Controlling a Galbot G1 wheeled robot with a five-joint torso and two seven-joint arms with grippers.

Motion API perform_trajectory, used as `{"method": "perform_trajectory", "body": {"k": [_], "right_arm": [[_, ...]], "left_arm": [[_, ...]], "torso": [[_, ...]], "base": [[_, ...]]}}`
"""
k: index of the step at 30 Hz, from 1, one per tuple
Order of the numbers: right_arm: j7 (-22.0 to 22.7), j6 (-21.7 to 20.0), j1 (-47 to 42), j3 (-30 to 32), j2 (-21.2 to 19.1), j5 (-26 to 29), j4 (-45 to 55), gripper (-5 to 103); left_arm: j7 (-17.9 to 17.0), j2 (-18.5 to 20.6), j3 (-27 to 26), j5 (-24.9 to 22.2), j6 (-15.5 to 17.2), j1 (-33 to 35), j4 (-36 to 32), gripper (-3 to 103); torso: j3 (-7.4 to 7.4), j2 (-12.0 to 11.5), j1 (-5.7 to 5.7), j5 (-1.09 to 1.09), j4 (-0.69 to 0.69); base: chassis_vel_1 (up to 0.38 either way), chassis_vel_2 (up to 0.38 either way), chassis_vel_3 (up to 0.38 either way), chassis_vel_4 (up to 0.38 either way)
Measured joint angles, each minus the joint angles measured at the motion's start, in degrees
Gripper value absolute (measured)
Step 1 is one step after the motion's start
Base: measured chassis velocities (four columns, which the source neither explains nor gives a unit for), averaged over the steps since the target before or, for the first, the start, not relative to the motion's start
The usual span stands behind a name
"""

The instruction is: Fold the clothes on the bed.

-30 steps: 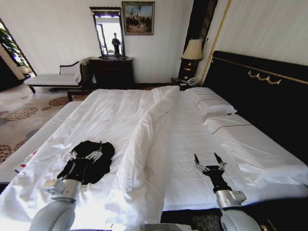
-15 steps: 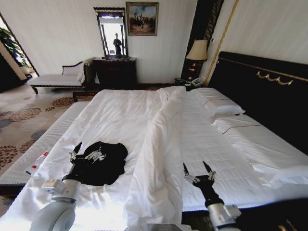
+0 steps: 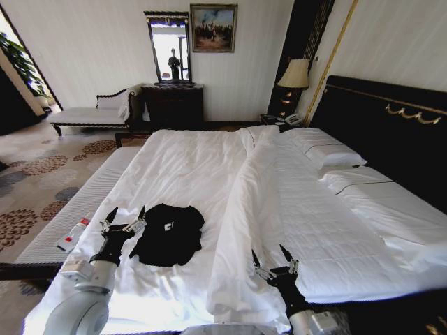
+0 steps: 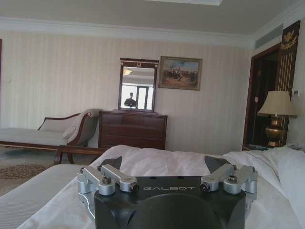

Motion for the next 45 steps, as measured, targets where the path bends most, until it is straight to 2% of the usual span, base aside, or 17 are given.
{"method": "perform_trajectory", "body": {"k": [8,17,26,28,32,34,38,40,43,44,45], "right_arm": [[0.11,-1.62,-0.54,-0.95,-1.65,2.21,0.66,100],[5.38,-7.87,2.49,3.60,-4.70,7.98,-2.09,100],[7.93,-10.99,3.41,4.49,-4.44,8.75,-3.49,100],[8.18,-11.94,3.68,5.00,-4.38,9.95,-3.50,103],[8.19,-13.56,3.92,5.57,-4.52,11.65,-3.42,85],[8.26,-13.71,3.96,5.58,-4.51,11.82,-3.50,85],[8.62,-13.89,4.02,5.58,-4.21,12.56,-3.63,63],[8.68,-13.90,4.03,5.62,-4.20,12.66,-3.64,63],[8.93,-14.00,3.95,6.05,-4.34,13.36,-3.64,47],[8.93,-14.00,3.95,6.05,-4.34,13.36,-3.64,47],[8.96,-14.08,3.89,6.21,-4.38,13.56,-3.61,41]], "left_arm": [[-0.05,0.01,0.06,0.01,0.00,-0.02,0.07,99],[0.05,-0.34,-0.36,-0.13,-0.16,0.59,-0.12,99],[0.06,-0.48,0.11,-0.23,-0.20,-0.03,0.21,99],[0.08,-0.42,0.11,-0.38,-0.21,-0.08,0.30,99],[0.12,-0.25,0.09,-0.50,-0.23,-0.41,0.44,99],[0.12,-0.25,0.09,-0.55,-0.23,-0.53,0.45,99],[0.27,-0.62,0.01,-0.64,-0.34,-0.41,0.48,99],[0.38,-0.73,-0.02,-0.65,-0.38,-0.30,0.51,99],[0.82,-1.31,-0.27,-0.65,-0.82,0.07,0.62,99],[0.82,-1.31,-0.27,-0.65,-0.82,0.07,0.62,99],[0.87,-1.47,-0.37,-0.67,-0.90,0.14,0.63,99]], "torso": [[0.00,0.00,0.00,0.00,0.00],[0.00,0.00,0.00,0.01,0.00],[0.01,0.00,0.01,0.01,-0.01],[0.01,0.00,0.01,0.02,0.00],[0.01,-0.01,0.01,0.01,0.00],[0.01,0.00,0.01,0.00,0.00],[0.01,0.00,0.01,0.00,0.00],[0.01,0.00,0.01,0.00,0.00],[0.01,0.00,0.01,0.01,0.00],[0.01,0.00,0.01,0.01,0.00],[0.01,0.00,0.01,0.01,0.00]], "base": [[0.133,0.123,-0.134,-0.125],[0.113,0.113,-0.102,-0.122],[0.021,0.042,-0.019,-0.040],[0.000,0.000,0.000,0.000],[0.000,0.000,0.000,0.000],[0.000,0.000,0.000,0.000],[0.000,0.000,0.000,0.000],[0.000,0.000,0.000,0.000],[0.000,0.000,0.000,0.000],[0.000,0.000,0.000,0.000],[0.000,0.000,0.000,0.000]]}}
